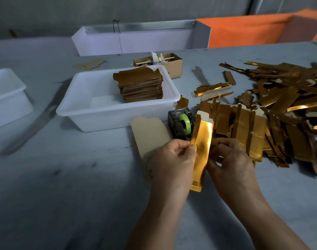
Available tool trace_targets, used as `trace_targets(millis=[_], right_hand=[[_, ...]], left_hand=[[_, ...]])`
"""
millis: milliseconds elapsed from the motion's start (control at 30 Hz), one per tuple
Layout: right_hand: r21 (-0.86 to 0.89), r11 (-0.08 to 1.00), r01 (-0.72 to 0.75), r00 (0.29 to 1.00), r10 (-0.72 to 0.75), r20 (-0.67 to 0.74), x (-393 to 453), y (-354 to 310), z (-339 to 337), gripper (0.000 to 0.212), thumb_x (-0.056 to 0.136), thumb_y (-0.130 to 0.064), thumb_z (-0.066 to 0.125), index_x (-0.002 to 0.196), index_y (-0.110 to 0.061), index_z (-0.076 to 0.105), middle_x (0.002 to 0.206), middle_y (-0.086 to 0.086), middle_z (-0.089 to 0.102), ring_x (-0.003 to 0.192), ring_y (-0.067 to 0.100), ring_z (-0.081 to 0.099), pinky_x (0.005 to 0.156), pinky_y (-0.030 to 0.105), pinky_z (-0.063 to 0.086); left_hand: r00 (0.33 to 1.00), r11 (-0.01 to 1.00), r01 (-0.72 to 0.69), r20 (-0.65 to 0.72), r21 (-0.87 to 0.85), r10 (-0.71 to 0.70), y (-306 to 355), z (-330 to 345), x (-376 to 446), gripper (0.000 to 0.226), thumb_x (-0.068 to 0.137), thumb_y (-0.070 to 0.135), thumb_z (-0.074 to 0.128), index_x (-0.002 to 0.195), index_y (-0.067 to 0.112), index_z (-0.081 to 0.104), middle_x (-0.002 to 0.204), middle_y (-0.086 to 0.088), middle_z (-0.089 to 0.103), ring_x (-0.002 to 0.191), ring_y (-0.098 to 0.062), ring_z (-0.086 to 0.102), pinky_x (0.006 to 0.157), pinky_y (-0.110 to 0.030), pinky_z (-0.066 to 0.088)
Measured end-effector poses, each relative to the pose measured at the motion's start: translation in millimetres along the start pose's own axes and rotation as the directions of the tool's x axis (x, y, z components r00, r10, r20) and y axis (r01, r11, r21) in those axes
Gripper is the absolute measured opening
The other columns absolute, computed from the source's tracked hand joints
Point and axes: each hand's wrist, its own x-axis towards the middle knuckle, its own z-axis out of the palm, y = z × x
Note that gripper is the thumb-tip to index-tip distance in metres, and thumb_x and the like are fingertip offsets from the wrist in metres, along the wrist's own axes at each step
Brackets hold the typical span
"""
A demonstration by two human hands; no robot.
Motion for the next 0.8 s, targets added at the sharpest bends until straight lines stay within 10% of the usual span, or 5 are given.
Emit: trace_targets(millis=[200, 367, 800], right_hand=[[0.282, 0.955, -0.096, 0.994, 0.104, -0.016, -7.5, 2.3, -19.3, 0.017, 0.089, -0.022, 0.056, 0.076, -0.034, 0.053, 0.099, -0.011, 0.055, 0.084, 0.002, 0.052, 0.062, 0.015, 0.037], [0.613, 0.748, -0.254, 0.967, 0.175, 0.187, -9.4, -3.8, -49.9, 0.009, 0.079, -0.023, 0.057, 0.081, -0.020, 0.065, 0.077, -0.005, 0.066, 0.074, 0.011, 0.063, 0.067, 0.025, 0.045], [0.455, 0.884, 0.107, 0.936, -0.243, 0.253, -3.1, -26.3, -52.8, 0.025, 0.067, -0.038, 0.050, 0.085, -0.039, 0.067, 0.085, -0.018, 0.067, 0.081, -0.002, 0.059, 0.062, 0.009, 0.047]], left_hand=[[0.996, 0.997, 0.076, 0.055, -0.013, -0.075, 4.8, -4.2, 1.3, 0.007, 0.091, 0.028, 0.062, 0.094, 0.024, 0.068, 0.085, 0.008, 0.072, 0.076, -0.009, 0.069, 0.070, -0.029, 0.057], [0.981, 0.963, 0.180, 0.107, -0.201, -0.161, 8.9, -8.8, -6.9, 0.006, 0.091, 0.014, 0.063, 0.091, 0.017, 0.067, 0.094, -0.001, 0.071, 0.066, -0.009, 0.071, 0.058, -0.021, 0.057], [0.977, 0.918, 0.173, 0.183, -0.358, -0.113, 6.5, -17.6, -15.4, 0.011, 0.089, 0.006, 0.063, 0.098, 0.003, 0.069, 0.088, -0.010, 0.075, 0.079, -0.019, 0.074, 0.068, -0.025, 0.059]])
